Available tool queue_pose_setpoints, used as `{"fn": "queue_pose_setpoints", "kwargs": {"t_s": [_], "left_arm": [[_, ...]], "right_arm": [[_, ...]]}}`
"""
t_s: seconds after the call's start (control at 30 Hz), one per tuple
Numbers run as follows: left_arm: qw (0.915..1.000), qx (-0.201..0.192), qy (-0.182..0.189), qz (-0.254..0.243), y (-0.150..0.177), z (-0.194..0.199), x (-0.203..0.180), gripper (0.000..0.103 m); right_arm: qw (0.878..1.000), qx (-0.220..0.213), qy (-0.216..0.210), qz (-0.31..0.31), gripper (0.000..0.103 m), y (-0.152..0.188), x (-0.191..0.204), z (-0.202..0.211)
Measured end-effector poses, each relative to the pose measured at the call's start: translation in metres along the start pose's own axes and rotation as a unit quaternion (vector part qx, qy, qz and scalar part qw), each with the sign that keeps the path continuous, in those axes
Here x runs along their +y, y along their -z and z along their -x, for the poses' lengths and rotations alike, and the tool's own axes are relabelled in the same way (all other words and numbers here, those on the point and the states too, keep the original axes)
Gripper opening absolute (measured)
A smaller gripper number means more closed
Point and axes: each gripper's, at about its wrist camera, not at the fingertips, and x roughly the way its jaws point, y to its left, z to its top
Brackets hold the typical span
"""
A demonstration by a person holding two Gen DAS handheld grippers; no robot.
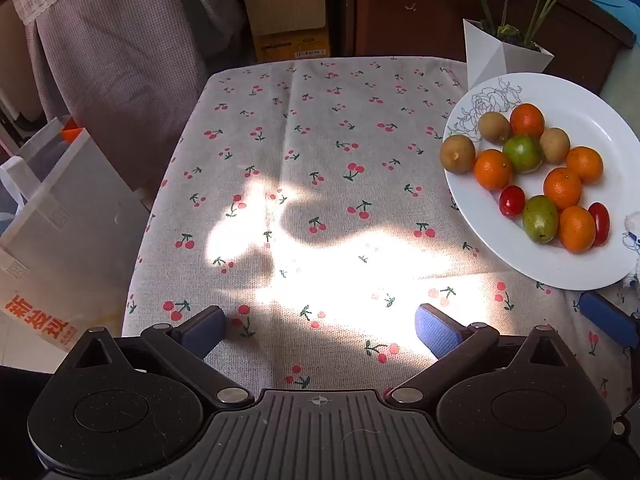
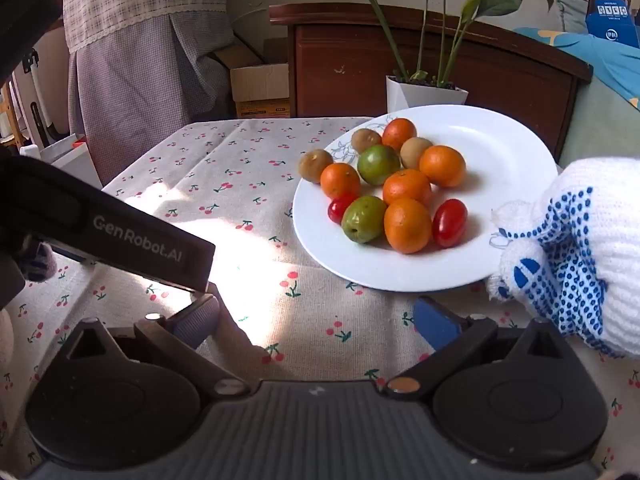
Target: Organize fruits
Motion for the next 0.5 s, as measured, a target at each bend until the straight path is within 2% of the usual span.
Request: {"fn": "queue_pose_setpoints", "kwargs": {"t_s": [0.5], "left_arm": [[1.0, -0.004, 0.003, -0.003, 0.0012, -0.0014, -0.0003, 0.103]], "right_arm": [[1.0, 0.0, 0.003, 0.004, 0.102, 0.0003, -0.0003, 0.0005]]}}
